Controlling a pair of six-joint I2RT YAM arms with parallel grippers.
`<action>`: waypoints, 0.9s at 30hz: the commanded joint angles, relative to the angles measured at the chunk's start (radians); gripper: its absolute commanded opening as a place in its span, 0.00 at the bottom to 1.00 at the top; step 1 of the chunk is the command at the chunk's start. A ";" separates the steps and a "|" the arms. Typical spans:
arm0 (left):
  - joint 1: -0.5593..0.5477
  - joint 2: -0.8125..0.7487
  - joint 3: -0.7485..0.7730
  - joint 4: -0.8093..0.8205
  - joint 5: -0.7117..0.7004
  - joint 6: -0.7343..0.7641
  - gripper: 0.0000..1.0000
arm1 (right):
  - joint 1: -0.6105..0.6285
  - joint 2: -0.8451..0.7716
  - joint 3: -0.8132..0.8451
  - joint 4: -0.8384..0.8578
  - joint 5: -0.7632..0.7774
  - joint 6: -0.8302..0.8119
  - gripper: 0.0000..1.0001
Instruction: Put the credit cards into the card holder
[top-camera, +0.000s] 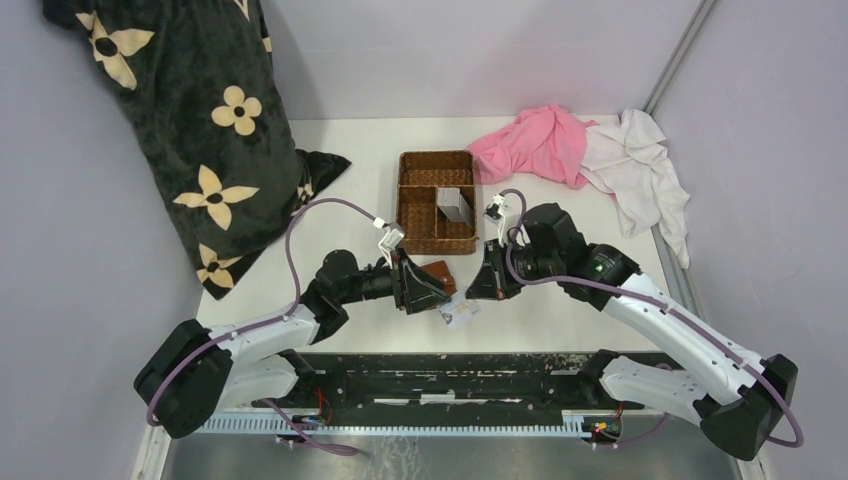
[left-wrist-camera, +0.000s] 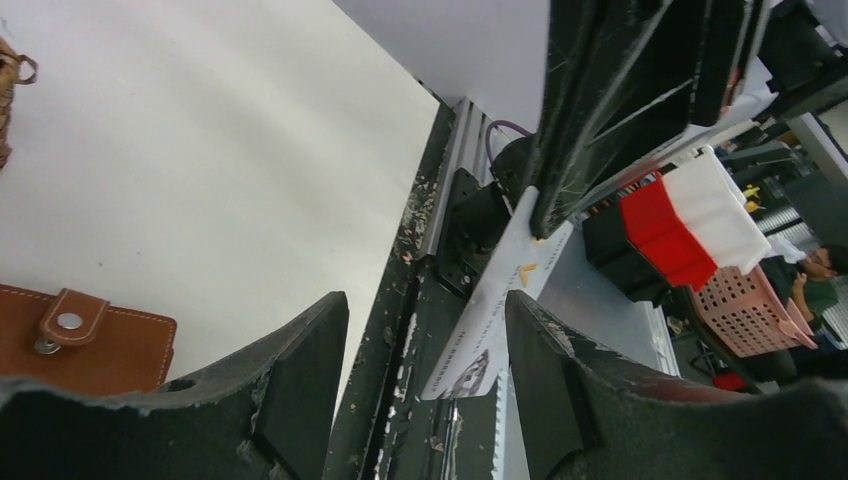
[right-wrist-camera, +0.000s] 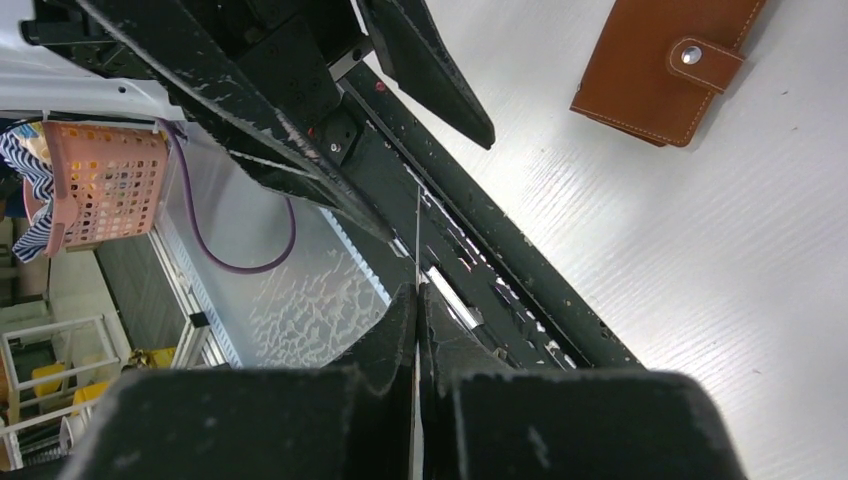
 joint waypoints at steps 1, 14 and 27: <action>0.001 0.014 -0.006 0.142 0.094 -0.064 0.66 | -0.002 0.011 -0.012 0.066 -0.038 0.007 0.01; 0.001 0.135 -0.010 0.243 0.226 -0.112 0.35 | -0.065 0.110 -0.009 0.155 -0.134 0.036 0.01; 0.009 0.207 -0.012 0.303 0.040 -0.183 0.03 | -0.094 0.081 -0.002 0.125 0.014 -0.030 0.51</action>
